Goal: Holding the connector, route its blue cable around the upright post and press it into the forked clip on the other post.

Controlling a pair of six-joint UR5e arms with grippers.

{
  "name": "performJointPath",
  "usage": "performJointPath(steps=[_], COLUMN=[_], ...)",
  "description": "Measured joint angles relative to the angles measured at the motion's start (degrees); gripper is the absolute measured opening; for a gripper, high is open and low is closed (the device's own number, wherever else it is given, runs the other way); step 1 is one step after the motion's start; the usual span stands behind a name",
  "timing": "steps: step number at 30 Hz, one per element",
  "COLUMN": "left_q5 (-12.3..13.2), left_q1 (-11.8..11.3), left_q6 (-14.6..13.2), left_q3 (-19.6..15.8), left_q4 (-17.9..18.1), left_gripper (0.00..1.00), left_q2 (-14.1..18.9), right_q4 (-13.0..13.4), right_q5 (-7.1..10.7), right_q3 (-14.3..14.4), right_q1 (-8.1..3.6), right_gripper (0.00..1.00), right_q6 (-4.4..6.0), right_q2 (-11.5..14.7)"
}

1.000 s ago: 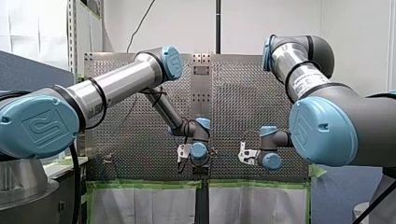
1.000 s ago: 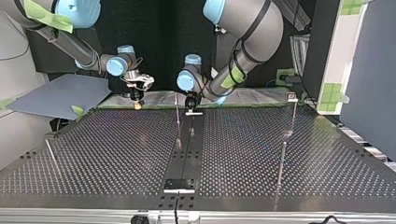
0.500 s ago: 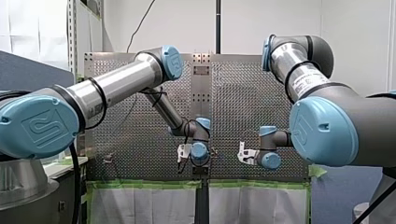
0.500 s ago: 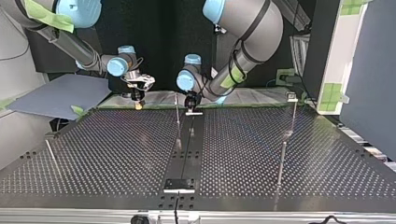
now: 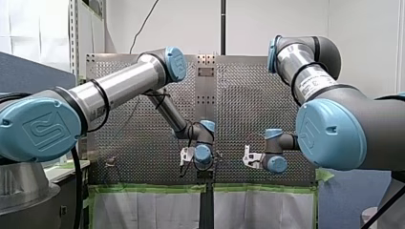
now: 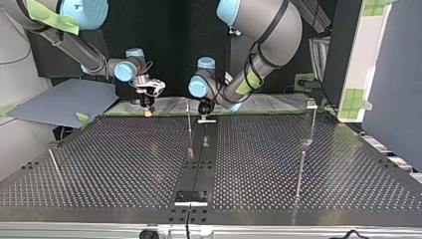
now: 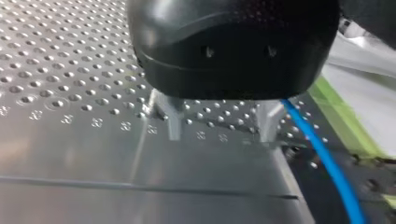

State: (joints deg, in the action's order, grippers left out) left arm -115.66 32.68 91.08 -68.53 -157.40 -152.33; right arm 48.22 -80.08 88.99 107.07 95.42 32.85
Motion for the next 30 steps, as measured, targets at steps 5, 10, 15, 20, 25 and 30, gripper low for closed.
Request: performJointPath(steps=[5, 10, 15, 20, 25, 30], left_q5=[-1.30, -2.98, -2.31, -0.86, -0.52, -0.96], left_q1=[0.45, 1.29, 2.01, 2.95, 3.87, 4.76], left_q6=[-1.40, -1.96, -2.06, -2.12, -2.13, -2.06], left_q3=[-0.05, -0.54, -2.60, -5.01, -7.29, -9.46], left_q4=[-2.17, -4.11, -3.16, -1.44, -1.18, -1.20], left_gripper=[1.00, 1.00, 1.00, 1.00, 1.00, 1.00], left_q2=[0.15, 0.62, 2.64, 4.69, 5.12, 5.34], right_q4=[-0.06, -0.22, -0.44, -0.51, -0.89, -1.00], right_q5=[0.00, 0.00, -0.06, -0.09, -0.09, -0.09], right_q3=[0.00, 0.01, 0.01, 0.01, 0.01, 0.01], right_q1=[0.01, 0.02, 0.03, 0.10, 0.05, 0.03], right_gripper=[0.00, 0.00, 0.00, 0.00, 0.00, 0.00], right_q6=[-0.04, -0.04, -0.17, -0.21, -0.24, -0.23], right_q2=[-0.01, -0.01, 0.00, 0.00, 0.00, 0.00])
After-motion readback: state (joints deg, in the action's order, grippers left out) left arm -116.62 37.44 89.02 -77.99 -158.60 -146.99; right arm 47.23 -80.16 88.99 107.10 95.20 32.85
